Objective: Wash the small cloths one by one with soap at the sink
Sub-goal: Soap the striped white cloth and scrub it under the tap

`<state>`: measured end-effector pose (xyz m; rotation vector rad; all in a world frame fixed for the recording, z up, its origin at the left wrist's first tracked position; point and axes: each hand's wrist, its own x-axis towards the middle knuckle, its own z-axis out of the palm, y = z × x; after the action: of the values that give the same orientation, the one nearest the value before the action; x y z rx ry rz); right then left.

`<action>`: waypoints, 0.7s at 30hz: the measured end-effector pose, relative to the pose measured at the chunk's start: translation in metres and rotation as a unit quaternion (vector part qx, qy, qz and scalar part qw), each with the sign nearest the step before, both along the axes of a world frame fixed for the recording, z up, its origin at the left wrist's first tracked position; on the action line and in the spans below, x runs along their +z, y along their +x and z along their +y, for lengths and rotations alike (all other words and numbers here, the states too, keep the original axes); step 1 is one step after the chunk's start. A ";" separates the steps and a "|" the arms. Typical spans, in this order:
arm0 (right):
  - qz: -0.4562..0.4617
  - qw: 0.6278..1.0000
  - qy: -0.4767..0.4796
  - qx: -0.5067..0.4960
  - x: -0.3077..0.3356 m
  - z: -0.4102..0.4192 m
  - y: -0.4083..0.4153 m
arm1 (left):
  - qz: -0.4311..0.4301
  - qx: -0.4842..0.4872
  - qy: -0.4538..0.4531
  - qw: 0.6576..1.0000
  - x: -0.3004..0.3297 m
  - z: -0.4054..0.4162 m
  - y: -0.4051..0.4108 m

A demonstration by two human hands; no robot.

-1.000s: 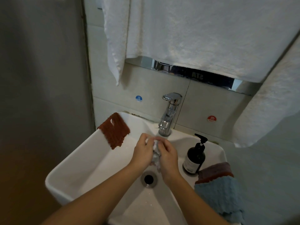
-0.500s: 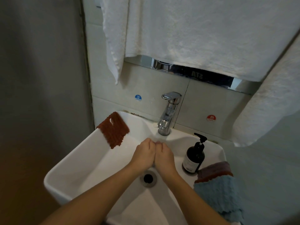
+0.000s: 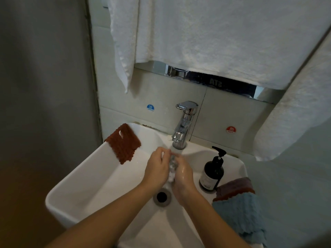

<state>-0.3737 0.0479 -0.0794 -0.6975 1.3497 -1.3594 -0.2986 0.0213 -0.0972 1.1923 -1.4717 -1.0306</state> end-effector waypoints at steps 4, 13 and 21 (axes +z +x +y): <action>0.219 0.965 -0.137 0.036 -0.008 0.005 0.003 | -0.064 0.064 -0.050 0.995 0.005 0.002 0.003; 0.285 0.954 -0.094 0.008 -0.011 -0.004 0.001 | -0.074 0.003 -0.051 0.996 0.004 0.001 0.003; 0.243 0.968 -0.040 -0.039 -0.007 -0.009 -0.006 | 0.035 -0.027 0.073 0.996 0.012 0.007 -0.001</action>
<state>-0.3797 0.0387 -0.0868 -1.0933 1.7270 -1.3621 -0.2996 0.0279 -0.0856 1.2121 -1.3998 -1.2224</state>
